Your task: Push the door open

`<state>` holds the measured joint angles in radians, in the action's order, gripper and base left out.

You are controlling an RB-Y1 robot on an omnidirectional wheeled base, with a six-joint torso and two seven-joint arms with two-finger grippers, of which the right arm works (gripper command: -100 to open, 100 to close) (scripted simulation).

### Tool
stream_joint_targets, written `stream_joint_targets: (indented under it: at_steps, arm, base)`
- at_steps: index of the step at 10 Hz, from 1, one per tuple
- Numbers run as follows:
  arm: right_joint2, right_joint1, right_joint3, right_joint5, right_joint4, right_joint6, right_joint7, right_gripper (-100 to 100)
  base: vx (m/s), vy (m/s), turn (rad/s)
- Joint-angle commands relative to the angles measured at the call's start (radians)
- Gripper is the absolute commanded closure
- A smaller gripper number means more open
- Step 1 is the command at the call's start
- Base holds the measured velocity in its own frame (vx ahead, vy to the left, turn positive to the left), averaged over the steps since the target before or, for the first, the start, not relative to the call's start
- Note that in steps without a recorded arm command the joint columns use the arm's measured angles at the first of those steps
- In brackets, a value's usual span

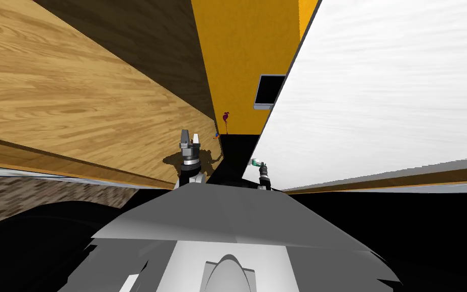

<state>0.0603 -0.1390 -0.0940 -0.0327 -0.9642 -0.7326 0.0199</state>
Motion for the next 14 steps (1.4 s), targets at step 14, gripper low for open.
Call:
stream_joint_targets:
  at_steps: [14]
  arm:
    - [-0.064,0.024,-0.162,-0.069,0.019,-0.007,0.069,100]
  base:
    - [0.174,0.05,-0.081]
